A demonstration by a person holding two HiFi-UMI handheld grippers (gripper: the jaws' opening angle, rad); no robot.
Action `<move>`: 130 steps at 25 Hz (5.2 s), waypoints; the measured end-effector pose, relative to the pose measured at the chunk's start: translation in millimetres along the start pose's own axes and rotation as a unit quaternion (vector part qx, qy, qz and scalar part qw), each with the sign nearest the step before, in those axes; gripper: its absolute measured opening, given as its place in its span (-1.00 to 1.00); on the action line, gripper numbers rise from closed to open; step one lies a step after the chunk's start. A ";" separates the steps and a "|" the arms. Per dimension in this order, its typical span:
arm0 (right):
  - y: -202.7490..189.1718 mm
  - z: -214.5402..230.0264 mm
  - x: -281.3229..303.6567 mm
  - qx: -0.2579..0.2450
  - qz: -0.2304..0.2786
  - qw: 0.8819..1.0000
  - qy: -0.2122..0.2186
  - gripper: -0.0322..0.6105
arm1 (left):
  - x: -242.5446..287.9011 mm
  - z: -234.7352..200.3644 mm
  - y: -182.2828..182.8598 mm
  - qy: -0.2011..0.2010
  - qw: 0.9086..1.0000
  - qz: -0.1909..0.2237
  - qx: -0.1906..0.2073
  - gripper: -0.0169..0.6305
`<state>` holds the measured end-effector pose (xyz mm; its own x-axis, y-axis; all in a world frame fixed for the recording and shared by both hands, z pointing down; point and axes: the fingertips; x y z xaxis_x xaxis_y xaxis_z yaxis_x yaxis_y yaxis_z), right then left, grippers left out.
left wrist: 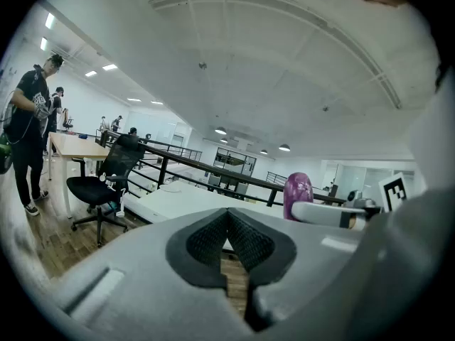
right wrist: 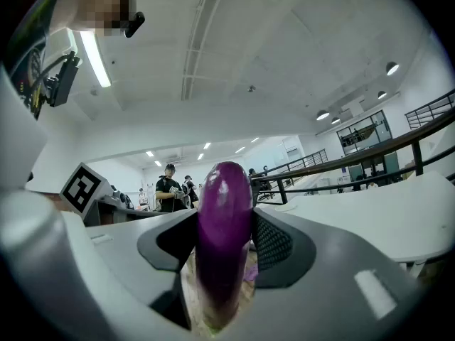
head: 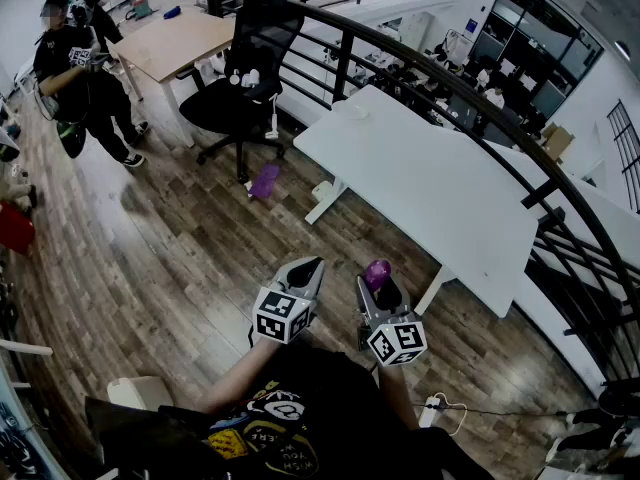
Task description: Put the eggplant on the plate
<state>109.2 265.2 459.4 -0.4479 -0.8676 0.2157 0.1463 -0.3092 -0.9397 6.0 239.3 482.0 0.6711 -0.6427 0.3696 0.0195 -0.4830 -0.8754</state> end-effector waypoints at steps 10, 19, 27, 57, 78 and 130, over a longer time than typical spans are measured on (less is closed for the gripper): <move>-1.9 -6.1 33.2 -0.005 -0.009 1.000 0.000 -0.17 | 5.0 -34.7 9.4 0.005 1.000 0.004 -0.009 -0.93; 8.2 -6.8 61.7 0.004 0.016 1.000 0.023 -0.16 | -0.7 -69.0 13.0 0.018 1.000 0.008 -0.017 -0.93; 8.8 -30.7 89.1 -0.020 0.006 1.000 0.020 -0.16 | -7.8 -106.0 17.6 0.026 1.000 0.014 -0.009 -0.93; 106.2 174.6 260.1 -0.010 0.006 1.000 0.023 -0.16 | 224.8 -146.1 136.4 0.051 0.997 -0.010 0.060 -0.93; 103.1 276.5 513.4 -0.110 -0.128 0.985 0.021 -0.16 | 393.0 -346.8 203.5 0.031 0.999 -0.029 -0.024 -0.93; 128.5 281.2 486.1 -0.027 -0.044 0.998 -0.041 -0.89 | 418.7 -316.1 235.7 0.025 0.999 -0.025 0.015 -0.93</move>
<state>158.3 -305.8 518.2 -0.3824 -0.8678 0.3174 0.0615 -0.3666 -0.9283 57.2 -331.6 528.9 0.6311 -0.6474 0.4273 0.0740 -0.4981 -0.8640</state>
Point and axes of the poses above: the fingertips, and each gripper's own axes: x forward along the fingers, z to its right, y out of its top, and after that the axes turned 7 degrees about -z, right-handed
